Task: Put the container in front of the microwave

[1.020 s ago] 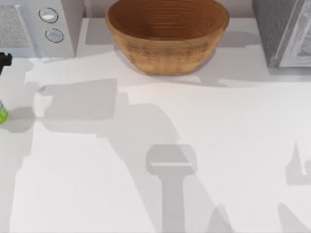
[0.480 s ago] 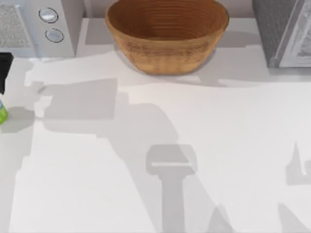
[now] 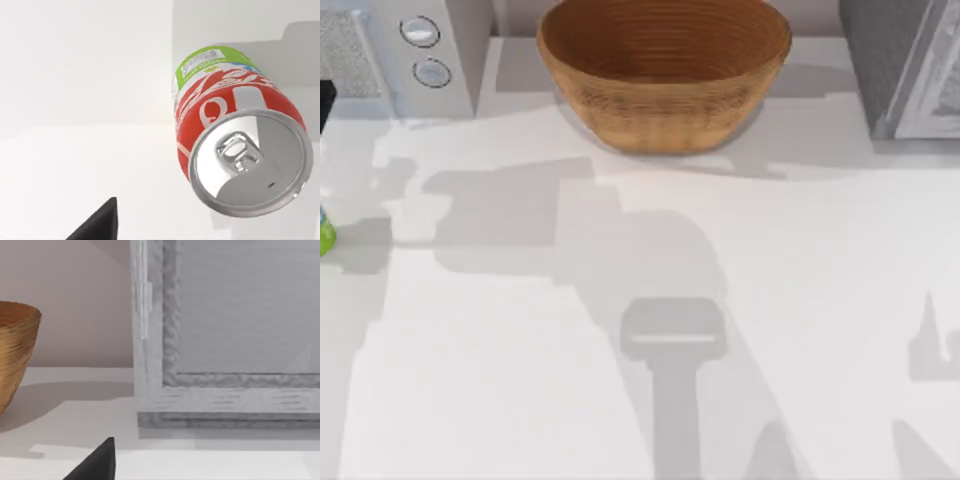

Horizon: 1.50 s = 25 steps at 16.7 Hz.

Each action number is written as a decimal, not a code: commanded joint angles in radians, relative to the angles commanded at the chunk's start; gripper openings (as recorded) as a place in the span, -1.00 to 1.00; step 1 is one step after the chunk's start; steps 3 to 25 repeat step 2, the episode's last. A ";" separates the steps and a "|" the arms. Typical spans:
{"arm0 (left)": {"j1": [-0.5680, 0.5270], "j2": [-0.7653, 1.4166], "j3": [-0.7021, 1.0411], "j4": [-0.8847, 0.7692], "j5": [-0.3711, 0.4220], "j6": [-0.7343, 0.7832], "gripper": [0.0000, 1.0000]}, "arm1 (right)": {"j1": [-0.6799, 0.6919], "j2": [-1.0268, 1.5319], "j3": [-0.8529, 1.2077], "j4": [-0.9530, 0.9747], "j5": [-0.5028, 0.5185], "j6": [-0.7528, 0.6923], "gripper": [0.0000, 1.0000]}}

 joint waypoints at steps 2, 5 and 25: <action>-0.001 -0.003 0.026 -0.026 0.000 -0.001 1.00 | 0.000 0.000 0.000 0.000 0.000 0.000 1.00; -0.001 -0.003 0.026 -0.026 0.000 -0.001 1.00 | 0.000 0.000 0.000 0.000 0.000 0.000 1.00; -0.001 -0.003 0.026 -0.026 0.000 -0.001 1.00 | 0.000 0.000 0.000 0.000 0.000 0.000 1.00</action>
